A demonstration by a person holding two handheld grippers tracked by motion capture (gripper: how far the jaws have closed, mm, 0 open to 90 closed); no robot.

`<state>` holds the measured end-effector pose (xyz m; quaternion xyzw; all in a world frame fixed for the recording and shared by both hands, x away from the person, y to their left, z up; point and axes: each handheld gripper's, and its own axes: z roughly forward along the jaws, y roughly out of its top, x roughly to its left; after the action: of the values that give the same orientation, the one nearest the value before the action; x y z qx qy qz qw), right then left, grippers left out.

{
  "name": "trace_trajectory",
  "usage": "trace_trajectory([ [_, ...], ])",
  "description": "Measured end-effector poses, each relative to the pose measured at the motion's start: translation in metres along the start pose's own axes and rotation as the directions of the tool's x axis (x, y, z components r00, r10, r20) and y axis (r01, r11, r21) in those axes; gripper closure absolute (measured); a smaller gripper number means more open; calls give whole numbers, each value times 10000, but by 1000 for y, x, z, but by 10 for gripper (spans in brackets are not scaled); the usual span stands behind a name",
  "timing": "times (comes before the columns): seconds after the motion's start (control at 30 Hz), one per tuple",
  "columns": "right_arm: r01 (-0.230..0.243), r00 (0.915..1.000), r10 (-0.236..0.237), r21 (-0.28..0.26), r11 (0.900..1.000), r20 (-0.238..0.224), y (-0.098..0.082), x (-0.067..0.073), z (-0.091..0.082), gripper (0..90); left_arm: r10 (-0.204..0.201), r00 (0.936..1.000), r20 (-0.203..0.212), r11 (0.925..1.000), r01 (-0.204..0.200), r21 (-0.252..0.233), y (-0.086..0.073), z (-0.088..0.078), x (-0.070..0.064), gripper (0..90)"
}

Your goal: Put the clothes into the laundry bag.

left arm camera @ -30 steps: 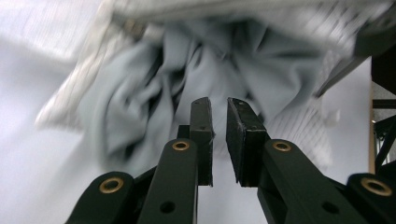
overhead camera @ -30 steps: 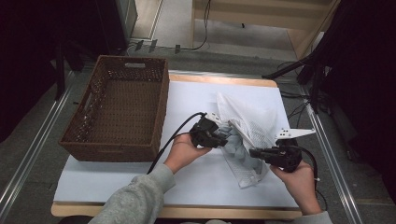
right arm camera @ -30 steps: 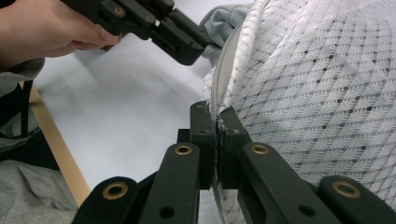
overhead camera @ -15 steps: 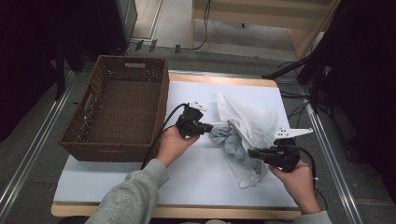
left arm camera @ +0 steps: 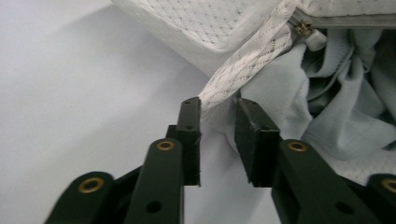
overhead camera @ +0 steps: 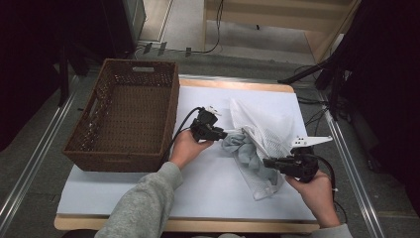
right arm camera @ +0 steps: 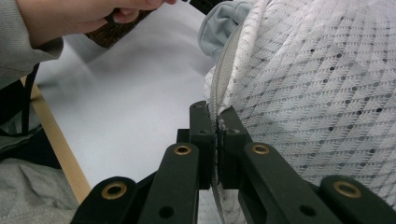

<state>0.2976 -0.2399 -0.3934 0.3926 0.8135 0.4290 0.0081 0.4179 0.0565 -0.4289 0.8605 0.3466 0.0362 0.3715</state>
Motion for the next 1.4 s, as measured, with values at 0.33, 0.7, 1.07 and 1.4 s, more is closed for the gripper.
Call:
trace_trajectory([
  [0.33, 5, 10000, -4, 31, 10000, -45, 1, 0, 1, 880, -293, 9980, 566, 9995, 286, 130, 2, 19, 5, 661],
  [0.7, -61, 10000, 61, -37, 10000, 15, 1, -1, 1, 880, -474, 9975, 520, 9974, 445, 562, -6, -6, -19, 892],
  [1.07, 49, 10000, -50, 175, 9998, 40, 6, 1, 12, 880, -374, 9976, 581, 9978, 342, 564, -42, -50, -52, 892],
  [1.4, 218, 9998, -218, 210, 9995, 10, 12, 5, 24, 881, -811, 9954, 505, 9964, 798, 271, -89, -68, -66, 890],
])
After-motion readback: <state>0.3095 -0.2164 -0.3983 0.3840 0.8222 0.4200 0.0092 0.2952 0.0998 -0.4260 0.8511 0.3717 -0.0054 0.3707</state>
